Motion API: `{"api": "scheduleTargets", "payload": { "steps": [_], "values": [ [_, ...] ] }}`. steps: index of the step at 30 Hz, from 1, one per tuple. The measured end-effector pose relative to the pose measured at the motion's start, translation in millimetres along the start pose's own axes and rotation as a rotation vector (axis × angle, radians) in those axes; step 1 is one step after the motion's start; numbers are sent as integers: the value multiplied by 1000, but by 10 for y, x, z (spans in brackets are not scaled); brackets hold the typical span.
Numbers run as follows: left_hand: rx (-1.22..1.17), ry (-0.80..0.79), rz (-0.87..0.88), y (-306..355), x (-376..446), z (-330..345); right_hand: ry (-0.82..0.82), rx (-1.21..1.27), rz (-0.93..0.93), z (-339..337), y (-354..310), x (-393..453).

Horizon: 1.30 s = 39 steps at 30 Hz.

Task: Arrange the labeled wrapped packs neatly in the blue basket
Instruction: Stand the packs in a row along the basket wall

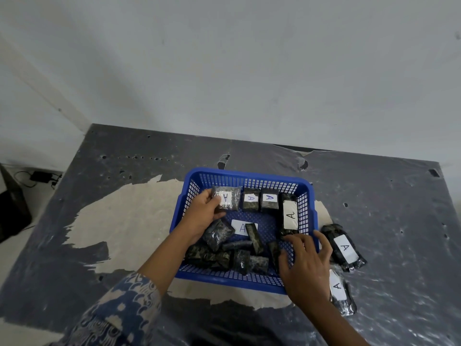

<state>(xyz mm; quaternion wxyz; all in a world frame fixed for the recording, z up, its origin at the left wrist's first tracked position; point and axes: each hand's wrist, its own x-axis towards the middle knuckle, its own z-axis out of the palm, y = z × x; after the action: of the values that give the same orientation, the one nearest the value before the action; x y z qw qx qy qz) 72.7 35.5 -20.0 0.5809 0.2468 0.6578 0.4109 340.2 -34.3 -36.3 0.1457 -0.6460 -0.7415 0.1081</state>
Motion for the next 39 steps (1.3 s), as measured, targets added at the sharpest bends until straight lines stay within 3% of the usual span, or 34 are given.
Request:
{"api": "scheduleTargets", "payload": {
  "steps": [6,10,13,16,22,25,30,39],
  "values": [
    [-10,32,-42,25,-19,20,-21,-7,3,-7,3,-11],
    [-196,50,-114,155,31,-18,-35,-13,8,-3,-1,-12],
    [-105,67,-122,224,61,-74,-35,-9,14,-10,-4,-10],
    [219,85,-38,274,136,-140,-37,-9,16,-10,-6,-10],
    [914,-121,229,325,350,-134,-46,-9,22,-6,1,-14],
    [1258,-57,400,197,357,-88,-40,-2,22,0,9,-22],
    [1188,51,438,-80,272,-84,-29,14,19,-6,-6,-3],
    [1146,-52,453,-152,311,1,-27,10,22,3,0,-8]
  ]
}}
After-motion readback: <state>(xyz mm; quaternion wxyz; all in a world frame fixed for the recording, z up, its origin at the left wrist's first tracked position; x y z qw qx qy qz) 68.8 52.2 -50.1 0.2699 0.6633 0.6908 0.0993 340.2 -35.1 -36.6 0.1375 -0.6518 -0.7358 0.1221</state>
